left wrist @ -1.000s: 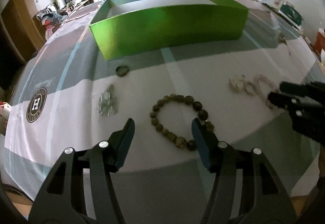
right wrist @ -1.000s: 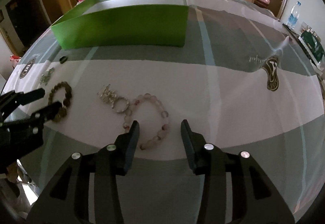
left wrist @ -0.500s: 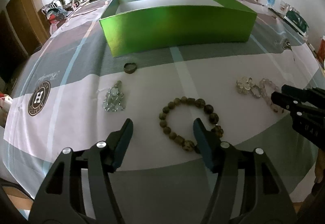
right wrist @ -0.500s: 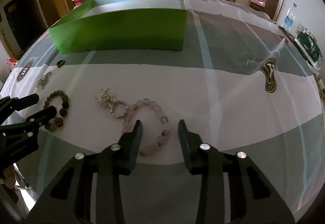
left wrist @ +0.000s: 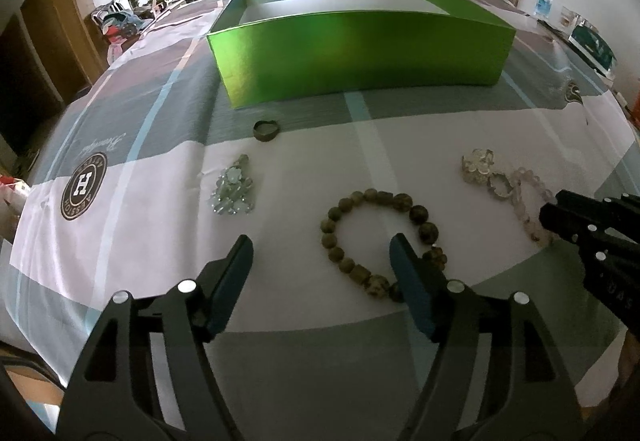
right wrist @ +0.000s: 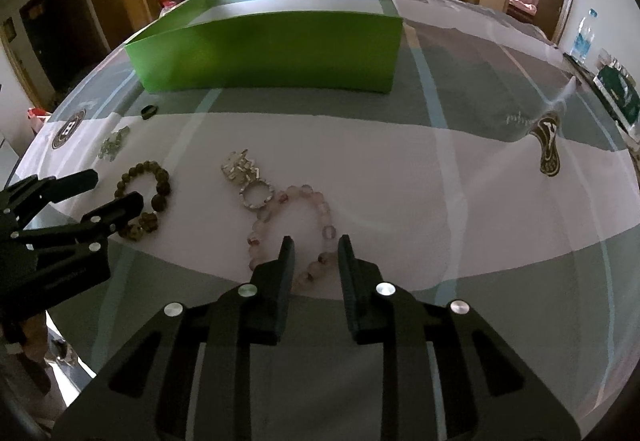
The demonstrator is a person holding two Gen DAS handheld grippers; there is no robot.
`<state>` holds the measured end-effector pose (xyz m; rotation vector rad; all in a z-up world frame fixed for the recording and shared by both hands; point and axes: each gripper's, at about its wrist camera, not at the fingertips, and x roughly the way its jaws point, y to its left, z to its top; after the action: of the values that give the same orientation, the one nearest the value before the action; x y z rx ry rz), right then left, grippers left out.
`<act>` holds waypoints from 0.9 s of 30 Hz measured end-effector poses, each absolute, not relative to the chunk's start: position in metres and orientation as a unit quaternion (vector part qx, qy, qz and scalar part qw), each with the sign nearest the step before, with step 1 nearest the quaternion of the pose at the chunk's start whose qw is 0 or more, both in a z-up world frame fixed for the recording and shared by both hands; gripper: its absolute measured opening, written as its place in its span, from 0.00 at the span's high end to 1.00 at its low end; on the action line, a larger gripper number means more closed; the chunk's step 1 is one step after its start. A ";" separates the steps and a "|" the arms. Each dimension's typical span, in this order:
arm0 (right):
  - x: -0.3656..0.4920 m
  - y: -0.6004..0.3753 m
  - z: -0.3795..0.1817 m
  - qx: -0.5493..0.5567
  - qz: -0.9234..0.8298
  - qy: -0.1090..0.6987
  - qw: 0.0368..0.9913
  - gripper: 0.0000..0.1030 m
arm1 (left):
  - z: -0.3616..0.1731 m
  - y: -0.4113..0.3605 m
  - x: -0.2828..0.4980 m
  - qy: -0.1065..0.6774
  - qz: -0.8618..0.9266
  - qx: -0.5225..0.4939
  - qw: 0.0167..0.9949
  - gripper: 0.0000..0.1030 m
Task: Organize jewelry
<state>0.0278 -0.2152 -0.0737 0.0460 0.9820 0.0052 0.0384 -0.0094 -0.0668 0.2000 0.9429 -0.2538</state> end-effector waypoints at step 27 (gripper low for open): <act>0.029 -0.211 -0.077 0.013 -0.016 0.458 0.889 0.65 | -0.068 -0.008 0.039 0.453 -0.113 0.087 0.880 0.25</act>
<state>0.0285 -0.2113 -0.0774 0.0279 0.9520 -0.0330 0.0386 -0.0081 -0.0684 0.1819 0.9439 -0.2357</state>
